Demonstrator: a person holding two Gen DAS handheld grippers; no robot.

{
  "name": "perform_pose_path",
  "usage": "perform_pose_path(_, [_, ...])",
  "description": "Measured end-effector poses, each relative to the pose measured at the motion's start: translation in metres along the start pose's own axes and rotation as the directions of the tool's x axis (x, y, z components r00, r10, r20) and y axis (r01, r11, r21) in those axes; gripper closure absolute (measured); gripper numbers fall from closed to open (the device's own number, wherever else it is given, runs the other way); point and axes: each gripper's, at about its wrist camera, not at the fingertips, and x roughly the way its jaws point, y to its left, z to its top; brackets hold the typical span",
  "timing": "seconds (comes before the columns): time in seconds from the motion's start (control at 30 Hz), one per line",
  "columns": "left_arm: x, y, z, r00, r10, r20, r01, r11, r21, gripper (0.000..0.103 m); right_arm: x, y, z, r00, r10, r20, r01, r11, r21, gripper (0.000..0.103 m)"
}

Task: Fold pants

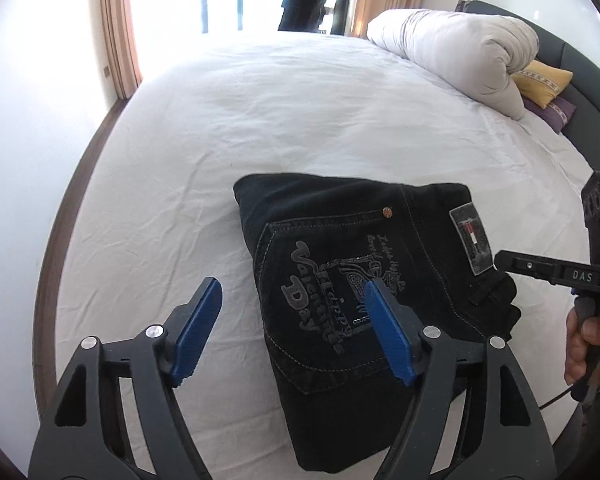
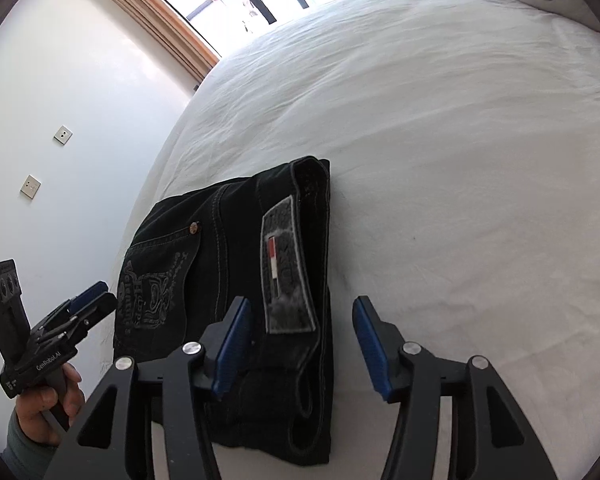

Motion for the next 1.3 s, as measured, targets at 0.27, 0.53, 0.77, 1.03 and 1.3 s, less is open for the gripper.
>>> perform_pose_path(0.27, [-0.106, -0.018, -0.013, 0.978, 0.066, 0.198, -0.065, 0.998, -0.011, 0.011, -0.093, 0.051, -0.035, 0.979, -0.064, 0.194, 0.084, 0.992, -0.096, 0.038])
perform_pose_path(0.53, [-0.255, -0.045, -0.064, 0.786, 0.251, 0.565, -0.260, 0.963, -0.066, 0.000, -0.211, 0.121, -0.079, 0.812, -0.059, 0.580, 0.195, 0.965, -0.175, 0.000])
perform_pose_path(0.77, [-0.301, -0.064, -0.079, 0.841, 0.203, 0.501, -0.251, 0.968, 0.029, 0.000, -0.265, 0.161, -0.102, 0.704, -0.018, 0.710, 0.267, 0.933, -0.241, 0.000])
perform_pose_path(1.03, [-0.258, -0.055, -0.080, 0.974, 0.151, 0.168, -0.136, 0.986, -0.098, 0.000, -0.241, 0.159, -0.106, 0.837, -0.204, 0.507, 0.318, 0.936, -0.148, 0.000])
perform_pose_path(1.3, [-0.226, -0.048, -0.089, 0.985, 0.161, 0.059, -0.152, 0.980, -0.128, 0.000, -0.225, 0.146, -0.112, 0.861, -0.295, 0.414, 0.360, 0.929, -0.085, 0.000])
